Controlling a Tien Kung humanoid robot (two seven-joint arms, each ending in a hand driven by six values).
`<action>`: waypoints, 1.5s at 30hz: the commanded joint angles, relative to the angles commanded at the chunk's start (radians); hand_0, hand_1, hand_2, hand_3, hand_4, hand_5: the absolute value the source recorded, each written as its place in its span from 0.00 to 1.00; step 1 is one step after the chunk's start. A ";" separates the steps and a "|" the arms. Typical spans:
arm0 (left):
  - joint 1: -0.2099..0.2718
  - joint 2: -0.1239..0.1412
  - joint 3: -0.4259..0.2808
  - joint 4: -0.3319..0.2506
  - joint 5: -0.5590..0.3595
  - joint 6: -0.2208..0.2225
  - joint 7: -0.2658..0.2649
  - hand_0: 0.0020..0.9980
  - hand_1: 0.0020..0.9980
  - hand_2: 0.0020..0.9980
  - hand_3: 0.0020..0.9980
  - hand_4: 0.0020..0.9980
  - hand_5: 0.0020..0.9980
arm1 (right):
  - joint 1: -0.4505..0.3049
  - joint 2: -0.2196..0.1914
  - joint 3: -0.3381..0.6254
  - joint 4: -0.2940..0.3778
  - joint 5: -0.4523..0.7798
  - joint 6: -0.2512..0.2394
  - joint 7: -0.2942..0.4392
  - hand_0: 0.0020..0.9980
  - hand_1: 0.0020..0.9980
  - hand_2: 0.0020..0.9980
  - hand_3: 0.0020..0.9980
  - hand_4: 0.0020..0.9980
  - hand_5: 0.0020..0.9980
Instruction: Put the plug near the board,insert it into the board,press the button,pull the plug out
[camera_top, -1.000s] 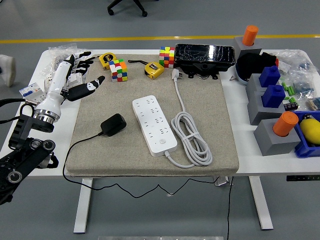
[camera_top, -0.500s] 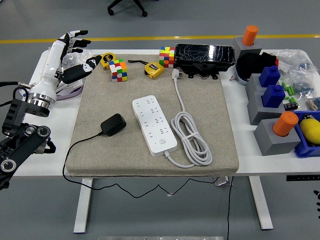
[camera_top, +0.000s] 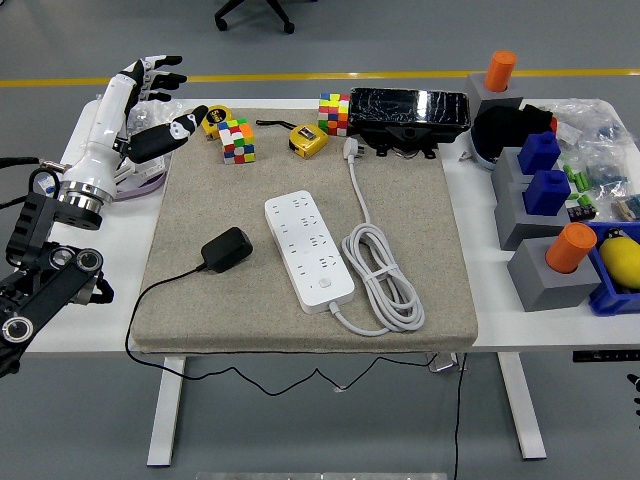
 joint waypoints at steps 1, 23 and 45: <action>0.002 -0.001 0.001 0.001 0.001 -0.001 0.002 0.59 0.68 0.68 0.77 0.81 0.26 | -0.001 0.001 -0.002 -0.004 0.002 0.000 0.000 0.54 0.63 0.62 0.55 0.89 0.41; 0.124 -0.041 0.043 0.025 0.026 -0.037 0.054 0.60 0.68 0.68 0.77 0.80 0.26 | -0.103 0.048 -0.017 -0.085 0.055 0.000 -0.004 0.54 0.63 0.61 0.55 0.89 0.41; 0.168 -0.062 0.049 0.016 0.040 -0.047 0.065 0.61 0.68 0.69 0.78 0.81 0.29 | -0.186 0.080 0.024 -0.119 0.068 0.004 -0.009 0.54 0.63 0.62 0.55 0.89 0.42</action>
